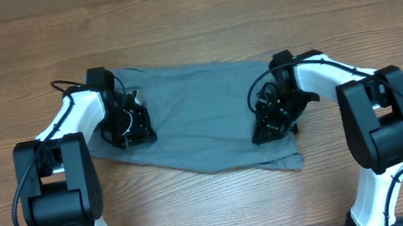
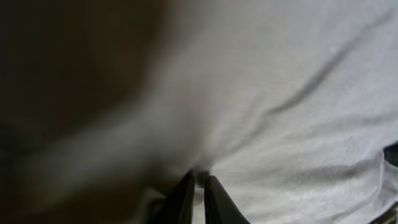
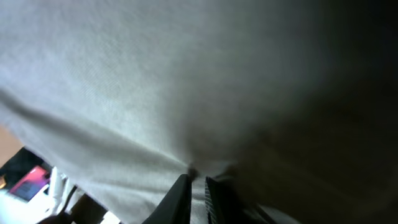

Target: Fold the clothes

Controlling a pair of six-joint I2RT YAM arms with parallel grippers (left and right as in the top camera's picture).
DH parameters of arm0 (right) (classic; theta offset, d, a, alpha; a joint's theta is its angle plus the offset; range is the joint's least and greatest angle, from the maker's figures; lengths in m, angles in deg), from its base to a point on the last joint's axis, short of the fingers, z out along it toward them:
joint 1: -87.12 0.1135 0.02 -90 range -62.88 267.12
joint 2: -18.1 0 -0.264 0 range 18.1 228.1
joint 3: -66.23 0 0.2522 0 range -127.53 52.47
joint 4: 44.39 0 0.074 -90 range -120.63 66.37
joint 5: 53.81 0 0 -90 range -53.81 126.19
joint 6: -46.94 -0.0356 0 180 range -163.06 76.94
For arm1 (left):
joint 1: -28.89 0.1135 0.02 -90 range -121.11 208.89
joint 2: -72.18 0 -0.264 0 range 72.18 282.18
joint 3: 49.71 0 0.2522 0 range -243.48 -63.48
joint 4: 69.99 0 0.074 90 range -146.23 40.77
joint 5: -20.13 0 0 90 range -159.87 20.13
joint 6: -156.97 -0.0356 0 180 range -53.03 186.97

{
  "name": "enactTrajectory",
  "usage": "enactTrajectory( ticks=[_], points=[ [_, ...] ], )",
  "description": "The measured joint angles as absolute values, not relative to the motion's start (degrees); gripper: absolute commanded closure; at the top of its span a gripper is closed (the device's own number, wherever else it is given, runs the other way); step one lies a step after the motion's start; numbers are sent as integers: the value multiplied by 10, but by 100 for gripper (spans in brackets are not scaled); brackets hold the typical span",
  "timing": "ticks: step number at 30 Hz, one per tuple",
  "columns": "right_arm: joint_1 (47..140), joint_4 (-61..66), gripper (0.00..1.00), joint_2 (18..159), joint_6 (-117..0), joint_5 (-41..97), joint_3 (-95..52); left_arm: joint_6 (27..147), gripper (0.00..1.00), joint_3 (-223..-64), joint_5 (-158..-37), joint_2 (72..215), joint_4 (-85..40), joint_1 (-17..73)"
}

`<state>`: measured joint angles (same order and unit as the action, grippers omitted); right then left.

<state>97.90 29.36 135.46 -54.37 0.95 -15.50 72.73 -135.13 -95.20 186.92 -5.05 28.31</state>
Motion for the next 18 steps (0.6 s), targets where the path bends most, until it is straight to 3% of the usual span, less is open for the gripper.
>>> enactTrajectory(
  ticks=[10,18],
  points=[
    [888,352,91,1350,-508,35,-138,727,90,-1351,-963,1868,-44,380],
    [835,361,91,1346,-504,62,-132,727,88,-1351,-964,1867,-46,395]
  ],
)
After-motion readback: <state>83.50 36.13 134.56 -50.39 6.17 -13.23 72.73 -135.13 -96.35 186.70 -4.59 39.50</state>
